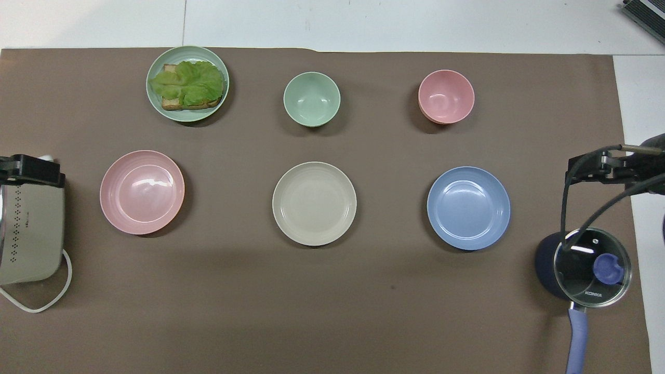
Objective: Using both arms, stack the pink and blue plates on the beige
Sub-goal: 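Reach the left gripper to the pink plate rim and grasp it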
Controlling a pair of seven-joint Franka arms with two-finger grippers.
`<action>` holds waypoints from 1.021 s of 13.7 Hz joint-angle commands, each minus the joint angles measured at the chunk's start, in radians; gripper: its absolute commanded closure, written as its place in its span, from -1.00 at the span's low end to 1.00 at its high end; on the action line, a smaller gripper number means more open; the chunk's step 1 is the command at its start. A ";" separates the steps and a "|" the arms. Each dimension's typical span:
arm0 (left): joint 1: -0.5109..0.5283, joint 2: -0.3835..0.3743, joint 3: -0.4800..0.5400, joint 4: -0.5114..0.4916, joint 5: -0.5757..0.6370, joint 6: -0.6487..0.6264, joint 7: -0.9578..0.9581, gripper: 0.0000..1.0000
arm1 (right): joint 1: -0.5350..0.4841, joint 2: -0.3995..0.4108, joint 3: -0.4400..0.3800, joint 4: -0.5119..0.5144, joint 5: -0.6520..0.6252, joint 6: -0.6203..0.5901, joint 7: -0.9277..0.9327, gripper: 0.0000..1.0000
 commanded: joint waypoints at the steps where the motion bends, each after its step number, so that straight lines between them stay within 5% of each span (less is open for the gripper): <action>1: 0.005 -0.011 0.004 -0.211 -0.009 0.220 -0.001 -1.00 | -0.011 -0.002 0.005 -0.010 0.009 0.018 -0.032 -1.00; 7: 0.077 0.165 0.004 -0.307 -0.009 0.420 -0.009 -1.00 | -0.010 -0.002 0.005 -0.010 0.009 0.021 -0.030 -1.00; 14: 0.130 0.222 0.004 -0.397 -0.010 0.563 -0.013 -1.00 | -0.010 -0.002 0.005 -0.010 0.008 0.021 -0.026 -1.00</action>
